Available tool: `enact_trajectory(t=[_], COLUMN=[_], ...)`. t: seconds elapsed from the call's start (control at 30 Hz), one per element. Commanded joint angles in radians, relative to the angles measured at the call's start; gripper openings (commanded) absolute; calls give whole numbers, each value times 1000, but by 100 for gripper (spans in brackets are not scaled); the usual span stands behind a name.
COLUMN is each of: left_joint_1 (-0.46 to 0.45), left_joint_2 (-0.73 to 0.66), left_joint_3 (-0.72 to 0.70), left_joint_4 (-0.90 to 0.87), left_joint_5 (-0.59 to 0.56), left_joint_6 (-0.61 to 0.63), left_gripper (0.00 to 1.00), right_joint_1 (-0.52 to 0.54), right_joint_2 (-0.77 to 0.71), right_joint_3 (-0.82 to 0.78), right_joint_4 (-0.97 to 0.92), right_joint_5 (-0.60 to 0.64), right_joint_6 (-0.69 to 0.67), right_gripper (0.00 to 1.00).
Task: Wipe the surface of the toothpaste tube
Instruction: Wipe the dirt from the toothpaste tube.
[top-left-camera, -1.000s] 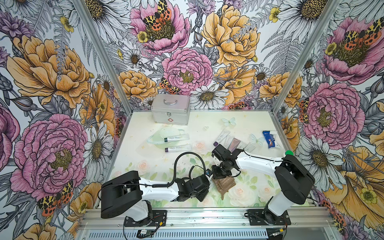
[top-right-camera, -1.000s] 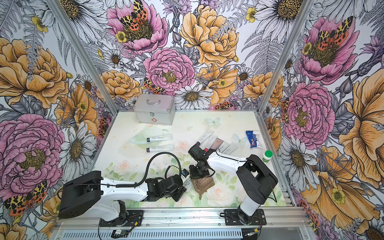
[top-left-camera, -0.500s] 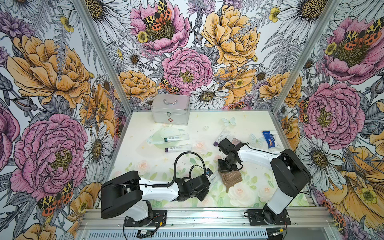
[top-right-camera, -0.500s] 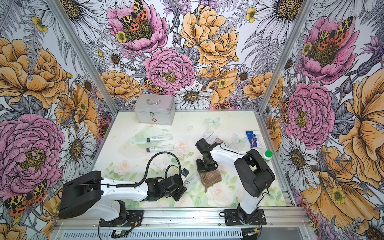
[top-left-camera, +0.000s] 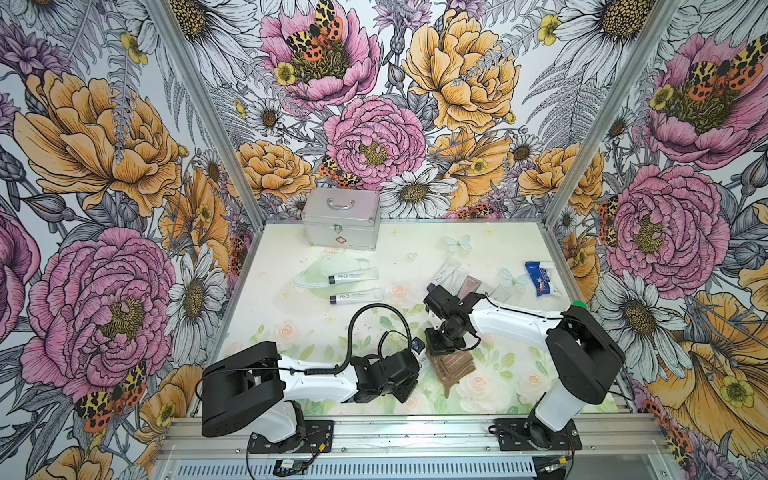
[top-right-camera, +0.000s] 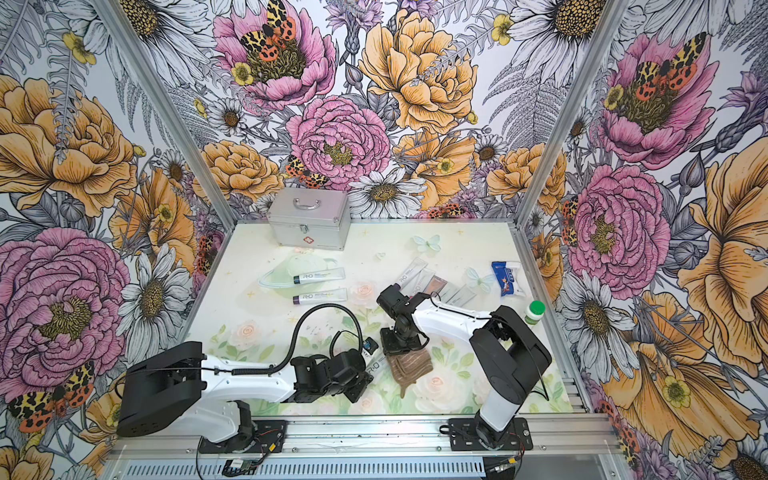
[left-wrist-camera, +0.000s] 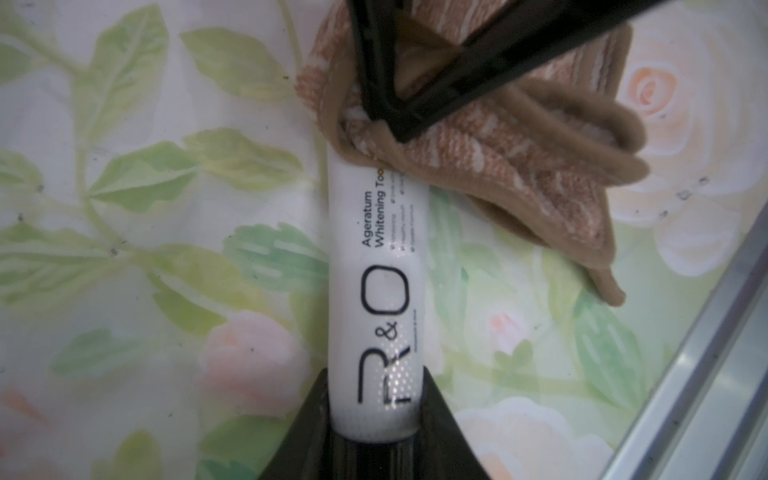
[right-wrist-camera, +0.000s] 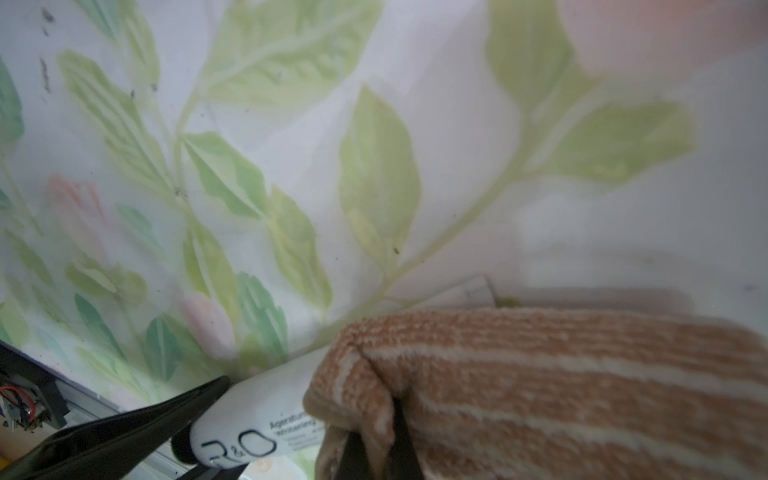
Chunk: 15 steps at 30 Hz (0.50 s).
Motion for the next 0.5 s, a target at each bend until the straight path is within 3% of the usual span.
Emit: enact_trajectory(t=[0.0, 0.23, 0.47], left_joint_1=[9, 10, 9], left_joint_2=[2, -13, -16], left_joint_3=[3, -4, -6], left_joint_4=[19, 19, 19], left_joint_5=[-29, -33, -31], left_joint_6=[8, 6, 6], left_gripper=[29, 29, 29], right_joint_1=[7, -87, -160], right_joint_2=[22, 95, 114], right_joint_3=[-50, -67, -40], right_joint_4=[-15, -61, -89], right_joint_5=[-46, 123, 196], right_joint_6=[12, -56, -99], right_gripper=[0, 0, 0])
